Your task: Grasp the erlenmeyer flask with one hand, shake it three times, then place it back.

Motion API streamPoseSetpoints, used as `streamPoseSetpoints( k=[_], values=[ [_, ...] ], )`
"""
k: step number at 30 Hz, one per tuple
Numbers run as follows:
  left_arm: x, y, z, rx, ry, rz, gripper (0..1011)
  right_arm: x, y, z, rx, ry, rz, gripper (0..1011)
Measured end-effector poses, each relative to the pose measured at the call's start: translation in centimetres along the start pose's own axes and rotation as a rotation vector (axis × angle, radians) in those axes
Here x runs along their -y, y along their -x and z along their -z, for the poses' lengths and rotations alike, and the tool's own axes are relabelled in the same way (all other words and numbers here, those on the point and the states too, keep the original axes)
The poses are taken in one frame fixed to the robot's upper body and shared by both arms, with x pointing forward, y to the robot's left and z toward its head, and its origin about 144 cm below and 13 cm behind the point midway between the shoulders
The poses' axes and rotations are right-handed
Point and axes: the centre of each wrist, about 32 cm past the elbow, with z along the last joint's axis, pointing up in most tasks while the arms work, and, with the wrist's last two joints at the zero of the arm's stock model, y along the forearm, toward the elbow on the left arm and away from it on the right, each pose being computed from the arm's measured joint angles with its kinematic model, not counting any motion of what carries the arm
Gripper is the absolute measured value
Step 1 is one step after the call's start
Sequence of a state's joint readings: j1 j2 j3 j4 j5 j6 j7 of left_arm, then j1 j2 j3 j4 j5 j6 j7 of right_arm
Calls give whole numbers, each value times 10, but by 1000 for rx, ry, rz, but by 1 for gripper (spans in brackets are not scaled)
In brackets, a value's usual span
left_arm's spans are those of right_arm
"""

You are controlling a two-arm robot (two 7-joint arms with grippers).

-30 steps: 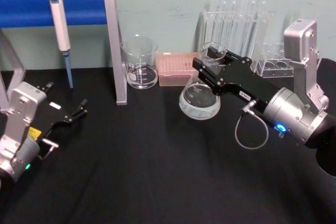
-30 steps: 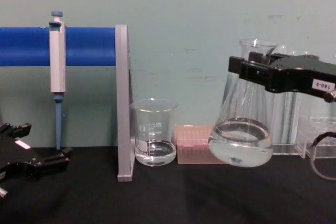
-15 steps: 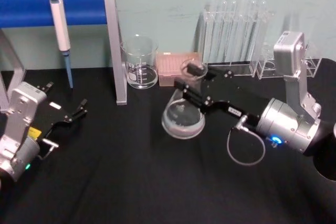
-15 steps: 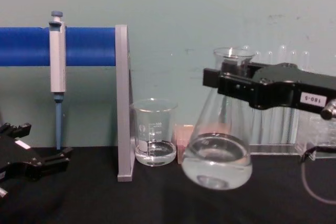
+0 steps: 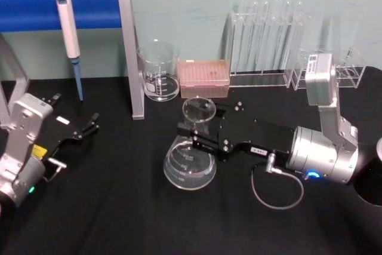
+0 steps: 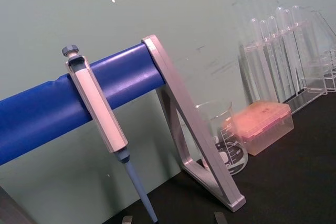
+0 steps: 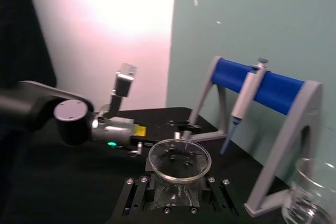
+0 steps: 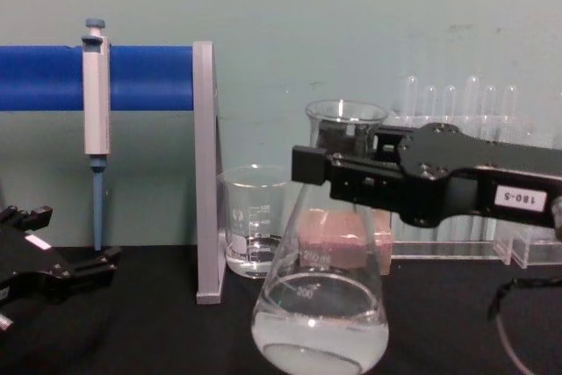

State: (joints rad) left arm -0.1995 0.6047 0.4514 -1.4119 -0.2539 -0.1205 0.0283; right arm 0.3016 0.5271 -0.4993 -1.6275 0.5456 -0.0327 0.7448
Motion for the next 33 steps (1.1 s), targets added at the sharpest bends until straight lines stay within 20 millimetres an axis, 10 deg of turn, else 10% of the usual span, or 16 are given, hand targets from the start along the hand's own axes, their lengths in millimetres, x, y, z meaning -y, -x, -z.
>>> streamPoseSetpoints(
  k=[17,33],
  values=[
    [0,0,0,0,0,0,1001,0,-5,1,11,-5,-119,456],
    [0,0,0,0,0,0,1001,-3,-10,2,-5,6,270,456]
  ],
)
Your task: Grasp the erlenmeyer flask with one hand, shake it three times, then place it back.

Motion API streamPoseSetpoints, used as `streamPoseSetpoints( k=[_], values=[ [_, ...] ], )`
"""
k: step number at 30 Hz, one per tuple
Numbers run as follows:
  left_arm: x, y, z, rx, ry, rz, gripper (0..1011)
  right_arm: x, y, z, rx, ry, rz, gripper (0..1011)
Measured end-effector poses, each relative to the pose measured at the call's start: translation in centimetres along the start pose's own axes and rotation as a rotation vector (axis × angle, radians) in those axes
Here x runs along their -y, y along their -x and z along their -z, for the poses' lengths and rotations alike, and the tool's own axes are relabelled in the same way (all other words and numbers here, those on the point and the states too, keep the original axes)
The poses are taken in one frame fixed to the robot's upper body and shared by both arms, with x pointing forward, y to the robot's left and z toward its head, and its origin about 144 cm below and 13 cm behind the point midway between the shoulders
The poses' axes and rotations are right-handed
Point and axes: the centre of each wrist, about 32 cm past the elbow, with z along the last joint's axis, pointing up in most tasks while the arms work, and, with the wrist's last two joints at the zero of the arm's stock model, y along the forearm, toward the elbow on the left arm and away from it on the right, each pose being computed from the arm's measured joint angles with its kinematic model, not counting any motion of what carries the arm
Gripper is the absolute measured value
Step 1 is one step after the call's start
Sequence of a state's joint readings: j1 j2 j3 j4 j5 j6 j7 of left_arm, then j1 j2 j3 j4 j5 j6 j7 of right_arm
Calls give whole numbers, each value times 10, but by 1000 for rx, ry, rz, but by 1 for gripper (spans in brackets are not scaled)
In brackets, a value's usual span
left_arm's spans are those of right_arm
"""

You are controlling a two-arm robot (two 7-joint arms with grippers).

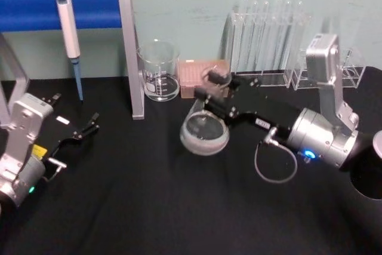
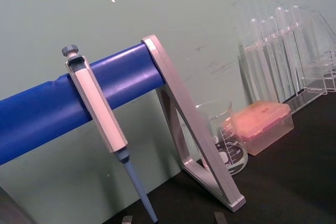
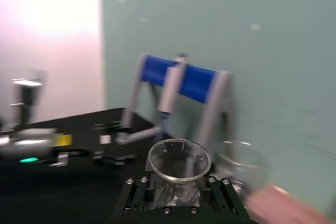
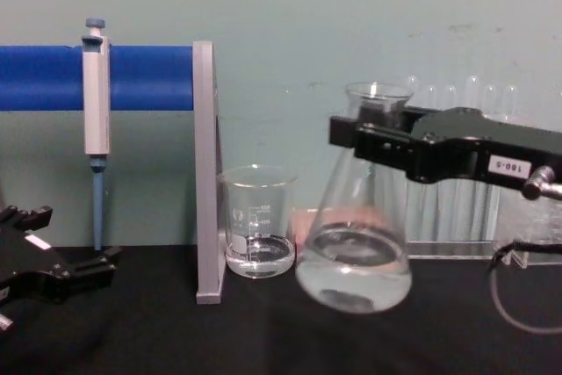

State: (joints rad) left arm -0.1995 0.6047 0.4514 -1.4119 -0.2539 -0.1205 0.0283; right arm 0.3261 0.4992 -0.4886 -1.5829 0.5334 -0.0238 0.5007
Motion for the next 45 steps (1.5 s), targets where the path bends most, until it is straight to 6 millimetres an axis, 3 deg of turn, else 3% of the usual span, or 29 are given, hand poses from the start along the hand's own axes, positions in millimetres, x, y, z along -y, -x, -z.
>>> streamPoseSetpoints(
  k=[12,25,38,45],
  values=[
    [0,0,0,0,0,0,1001,0,-5,3,17,9,313,456],
    [0,0,0,0,0,0,1001,-1,-8,6,32,30,510,456],
    [0,0,0,0,0,0,1001,-1,-9,7,35,41,584,456],
    [0,0,0,0,0,0,1001,-1,-10,7,32,43,517,456]
  ],
)
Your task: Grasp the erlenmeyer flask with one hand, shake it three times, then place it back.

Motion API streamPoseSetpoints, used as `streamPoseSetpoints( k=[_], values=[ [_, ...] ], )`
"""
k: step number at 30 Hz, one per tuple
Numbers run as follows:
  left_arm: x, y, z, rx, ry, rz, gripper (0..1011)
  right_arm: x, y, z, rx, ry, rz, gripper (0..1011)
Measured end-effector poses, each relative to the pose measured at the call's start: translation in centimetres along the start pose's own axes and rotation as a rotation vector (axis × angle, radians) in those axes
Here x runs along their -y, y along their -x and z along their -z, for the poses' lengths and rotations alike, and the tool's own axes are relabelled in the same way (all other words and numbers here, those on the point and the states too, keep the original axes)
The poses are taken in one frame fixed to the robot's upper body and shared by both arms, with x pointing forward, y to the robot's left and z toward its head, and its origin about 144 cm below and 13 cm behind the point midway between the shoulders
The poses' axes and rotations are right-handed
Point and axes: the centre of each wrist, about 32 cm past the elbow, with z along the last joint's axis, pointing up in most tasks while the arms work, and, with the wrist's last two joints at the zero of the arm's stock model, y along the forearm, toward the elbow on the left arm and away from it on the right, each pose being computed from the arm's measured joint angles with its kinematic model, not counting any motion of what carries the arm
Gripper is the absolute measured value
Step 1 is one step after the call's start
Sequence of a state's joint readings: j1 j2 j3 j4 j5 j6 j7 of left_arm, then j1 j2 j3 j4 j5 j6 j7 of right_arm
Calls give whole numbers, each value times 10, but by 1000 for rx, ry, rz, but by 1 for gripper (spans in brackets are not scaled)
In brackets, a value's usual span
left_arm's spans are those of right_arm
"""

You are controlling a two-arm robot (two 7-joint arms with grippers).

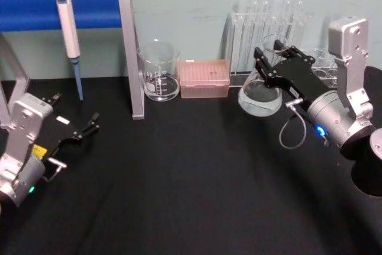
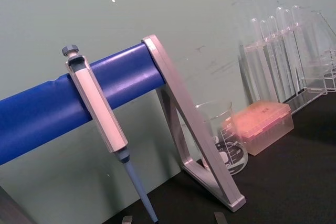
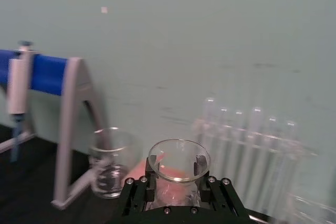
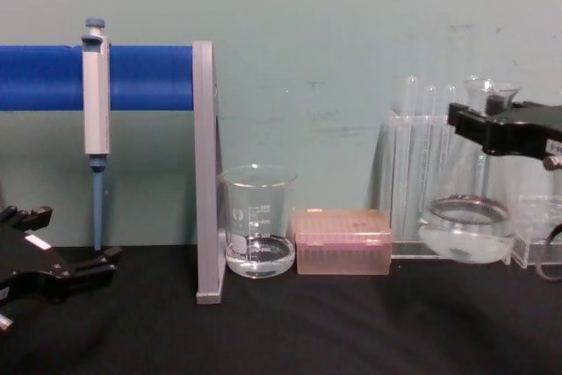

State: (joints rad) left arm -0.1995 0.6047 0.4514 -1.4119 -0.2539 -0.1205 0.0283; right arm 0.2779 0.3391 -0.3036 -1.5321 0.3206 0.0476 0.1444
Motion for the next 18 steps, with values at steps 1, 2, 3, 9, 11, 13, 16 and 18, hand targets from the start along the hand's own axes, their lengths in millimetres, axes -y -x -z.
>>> streamPoseSetpoints(
  k=[1,2,3,9,11,13,16,18],
  values=[
    [0,0,0,0,0,0,1001,0,0,0,-1,-1,-18,456],
    [0,0,0,0,0,0,1001,0,0,0,-1,-3,-34,456],
    [0,0,0,0,0,0,1001,1,0,0,1,-7,-64,456],
    [0,0,0,0,0,0,1001,2,1,0,6,-21,-191,456],
    [0,0,0,0,0,0,1001,2,1,0,13,-25,-245,456],
    [0,0,0,0,0,0,1001,3,0,-1,19,-29,-306,456],
    [0,0,0,0,0,0,1001,3,0,-2,25,-32,-389,456],
    [0,0,0,0,0,0,1001,3,0,-2,29,-33,-427,456]
  ],
)
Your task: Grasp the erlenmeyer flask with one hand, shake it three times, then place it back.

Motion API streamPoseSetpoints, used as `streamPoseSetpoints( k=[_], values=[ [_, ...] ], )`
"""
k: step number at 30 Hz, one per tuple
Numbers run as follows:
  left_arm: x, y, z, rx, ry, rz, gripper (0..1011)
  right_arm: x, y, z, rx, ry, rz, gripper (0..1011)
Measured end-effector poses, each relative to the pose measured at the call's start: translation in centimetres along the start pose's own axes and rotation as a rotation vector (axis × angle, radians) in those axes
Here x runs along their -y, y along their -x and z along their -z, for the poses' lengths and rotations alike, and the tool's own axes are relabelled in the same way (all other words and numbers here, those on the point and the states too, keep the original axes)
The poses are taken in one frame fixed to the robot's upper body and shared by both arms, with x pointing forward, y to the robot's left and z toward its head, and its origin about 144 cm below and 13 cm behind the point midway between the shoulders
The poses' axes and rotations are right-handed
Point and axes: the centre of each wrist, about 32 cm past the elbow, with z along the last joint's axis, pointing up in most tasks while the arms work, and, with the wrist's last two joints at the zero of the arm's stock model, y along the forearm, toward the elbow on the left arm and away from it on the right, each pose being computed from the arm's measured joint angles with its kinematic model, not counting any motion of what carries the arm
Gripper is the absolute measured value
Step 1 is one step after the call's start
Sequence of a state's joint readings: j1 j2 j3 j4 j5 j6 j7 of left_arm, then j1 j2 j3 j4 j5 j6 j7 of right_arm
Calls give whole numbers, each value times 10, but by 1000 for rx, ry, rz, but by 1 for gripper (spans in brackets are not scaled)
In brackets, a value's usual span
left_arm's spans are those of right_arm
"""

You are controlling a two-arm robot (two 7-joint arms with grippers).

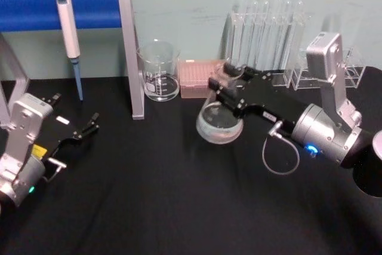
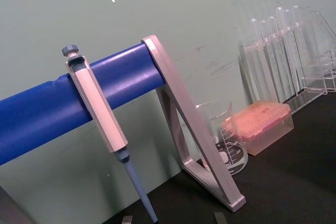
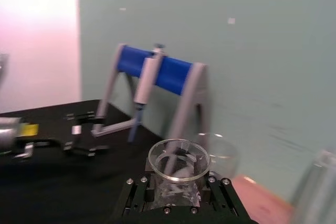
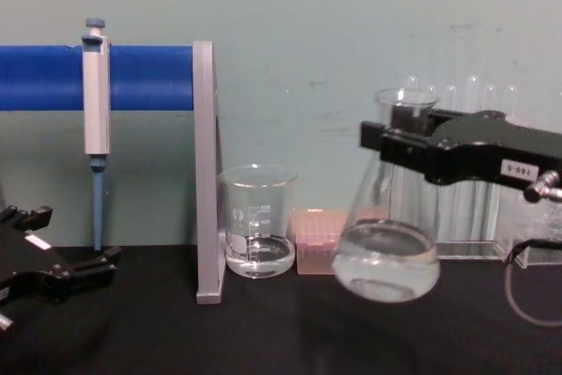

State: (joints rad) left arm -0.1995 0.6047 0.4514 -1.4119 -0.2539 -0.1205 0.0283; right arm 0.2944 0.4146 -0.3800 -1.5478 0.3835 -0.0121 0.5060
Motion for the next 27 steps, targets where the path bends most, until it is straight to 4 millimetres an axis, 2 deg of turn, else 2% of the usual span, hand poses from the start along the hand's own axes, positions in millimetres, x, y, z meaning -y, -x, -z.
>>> streamPoseSetpoints(
  k=[19,27],
  values=[
    [0,0,0,0,0,0,1001,0,0,0,9,-14,-404,456],
    [0,0,0,0,0,0,1001,1,-1,0,1,-18,-465,456]
  ],
)
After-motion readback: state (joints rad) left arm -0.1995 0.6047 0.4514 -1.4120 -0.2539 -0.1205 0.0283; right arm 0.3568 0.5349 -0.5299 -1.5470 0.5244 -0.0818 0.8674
